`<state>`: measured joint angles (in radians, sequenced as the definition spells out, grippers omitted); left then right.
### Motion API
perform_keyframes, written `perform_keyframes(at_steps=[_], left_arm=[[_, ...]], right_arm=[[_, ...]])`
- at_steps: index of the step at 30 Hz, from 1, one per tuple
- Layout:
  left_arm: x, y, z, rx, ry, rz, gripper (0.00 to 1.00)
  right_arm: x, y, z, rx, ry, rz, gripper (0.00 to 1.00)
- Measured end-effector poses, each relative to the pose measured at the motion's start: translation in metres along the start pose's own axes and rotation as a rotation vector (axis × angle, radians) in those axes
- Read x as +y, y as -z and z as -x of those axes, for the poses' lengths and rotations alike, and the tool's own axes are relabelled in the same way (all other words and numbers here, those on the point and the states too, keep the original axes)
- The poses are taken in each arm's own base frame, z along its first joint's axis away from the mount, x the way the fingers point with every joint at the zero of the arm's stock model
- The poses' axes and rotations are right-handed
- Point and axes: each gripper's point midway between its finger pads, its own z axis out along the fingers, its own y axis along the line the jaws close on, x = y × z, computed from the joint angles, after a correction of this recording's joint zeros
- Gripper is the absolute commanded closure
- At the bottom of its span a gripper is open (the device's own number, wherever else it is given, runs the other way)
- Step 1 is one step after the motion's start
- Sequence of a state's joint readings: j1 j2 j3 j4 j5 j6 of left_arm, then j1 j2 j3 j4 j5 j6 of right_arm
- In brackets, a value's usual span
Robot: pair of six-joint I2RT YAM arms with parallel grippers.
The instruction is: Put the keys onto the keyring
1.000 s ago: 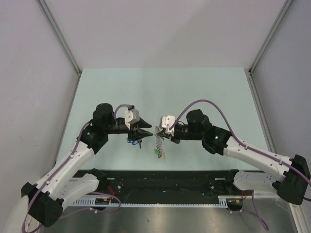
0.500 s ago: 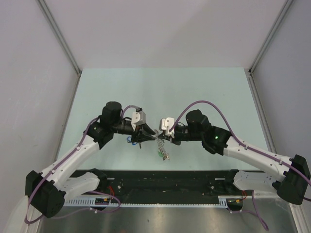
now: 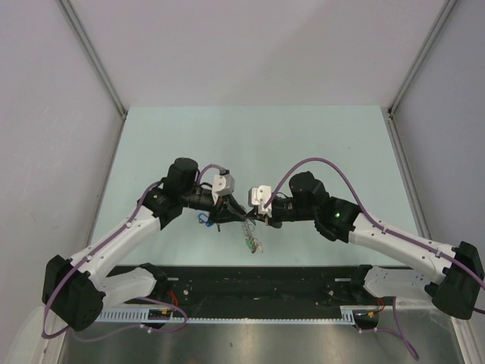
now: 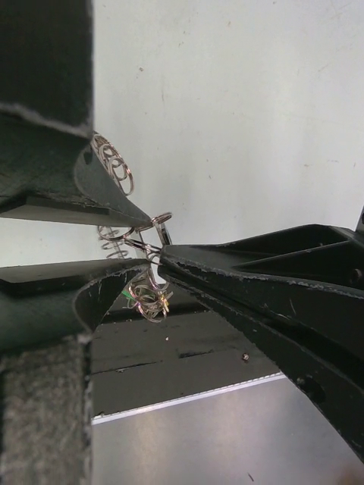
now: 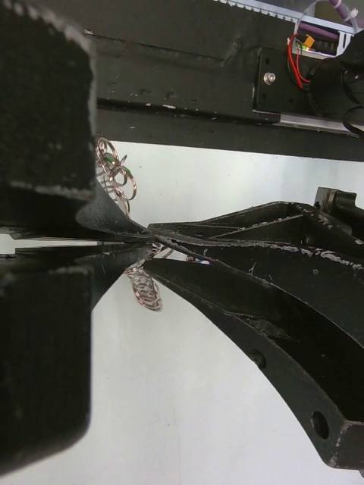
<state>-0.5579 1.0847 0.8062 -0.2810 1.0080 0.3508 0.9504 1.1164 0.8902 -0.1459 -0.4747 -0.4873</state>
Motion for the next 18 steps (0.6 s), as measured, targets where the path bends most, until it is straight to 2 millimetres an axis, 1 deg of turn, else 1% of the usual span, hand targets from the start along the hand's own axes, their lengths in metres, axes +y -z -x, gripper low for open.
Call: perform_keyframes(at_steps=[3, 4, 10, 11, 12, 18], left_arm=[[-0.0005, -0.0012, -0.0001, 0.005, -0.001, -0.006, 0.78], [-0.0009, -0.0014, -0.0007, 0.008, 0.001, -0.008, 0.82], [-0.0027, -0.0022, -0.0024, 0.014, -0.001, -0.015, 0.91], [-0.0026, -0.0021, -0.0023, 0.015, -0.002, -0.015, 0.93], [-0.0024, -0.0021, -0.0023, 0.015, -0.005, -0.014, 0.99], [-0.0023, -0.002, -0.0029, 0.017, -0.006, -0.014, 1.0]], right_arm=[[0.0007, -0.0001, 0.0002, 0.0, 0.001, 0.003, 1.0], [0.0009, -0.0001, -0.0002, 0.001, 0.0, 0.003, 1.0], [0.0001, 0.0002, -0.0019, 0.009, 0.0, -0.002, 1.0], [-0.0003, 0.0003, -0.0021, 0.01, 0.0, -0.005, 1.0], [-0.0007, 0.0003, -0.002, 0.01, 0.0, -0.007, 1.0], [-0.0017, 0.0006, -0.0033, 0.017, -0.002, -0.015, 1.0]])
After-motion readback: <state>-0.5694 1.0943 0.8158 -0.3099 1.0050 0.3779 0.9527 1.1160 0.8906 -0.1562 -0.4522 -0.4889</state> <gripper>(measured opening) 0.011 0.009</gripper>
